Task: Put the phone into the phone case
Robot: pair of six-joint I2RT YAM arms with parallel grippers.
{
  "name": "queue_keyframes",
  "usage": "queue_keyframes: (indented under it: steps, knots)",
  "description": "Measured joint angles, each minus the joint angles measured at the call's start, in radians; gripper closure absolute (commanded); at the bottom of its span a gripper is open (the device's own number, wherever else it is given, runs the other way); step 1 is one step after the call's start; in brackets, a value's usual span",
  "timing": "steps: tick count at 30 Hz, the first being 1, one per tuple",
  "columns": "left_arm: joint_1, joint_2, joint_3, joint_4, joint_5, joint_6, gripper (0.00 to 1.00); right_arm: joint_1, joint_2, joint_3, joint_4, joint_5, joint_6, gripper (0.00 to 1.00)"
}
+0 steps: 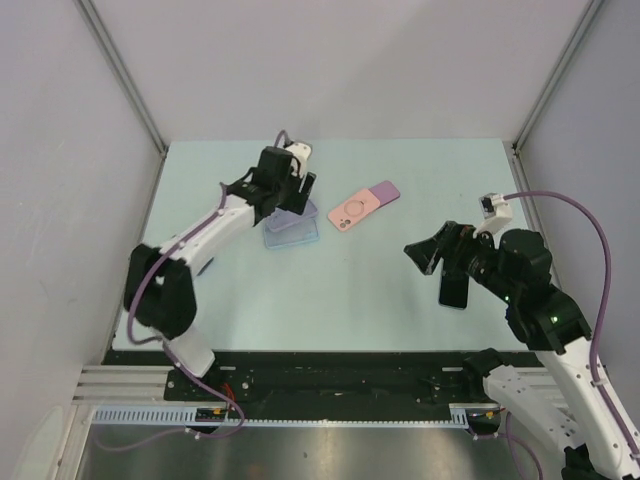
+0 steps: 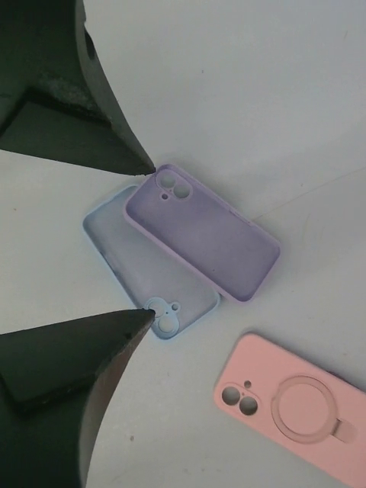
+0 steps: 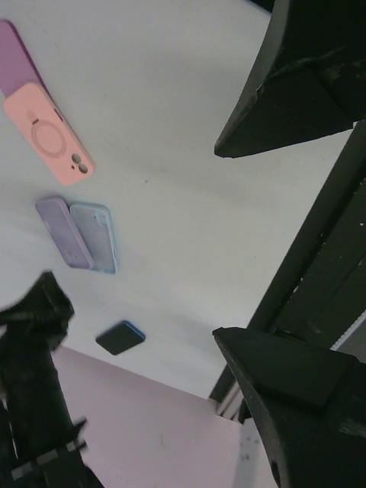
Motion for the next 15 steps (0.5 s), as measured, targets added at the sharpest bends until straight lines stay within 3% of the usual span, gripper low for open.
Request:
queue_keyframes:
  steps: [3, 7, 15]
  knots:
    - [0.014, 0.166, 0.087, -0.044, 0.042, 0.063, 0.39, 0.000, -0.042, -0.019, 0.007, -0.062, -0.003, 0.04]
    - [0.022, 0.310, 0.177, -0.096, 0.068, 0.113, 0.43, 0.000, -0.066, -0.027, 0.007, -0.092, -0.007, 0.04]
    - [0.048, 0.414, 0.263, -0.136, 0.145, 0.148, 0.52, 0.000, -0.066, -0.035, 0.002, -0.102, -0.023, 0.04]
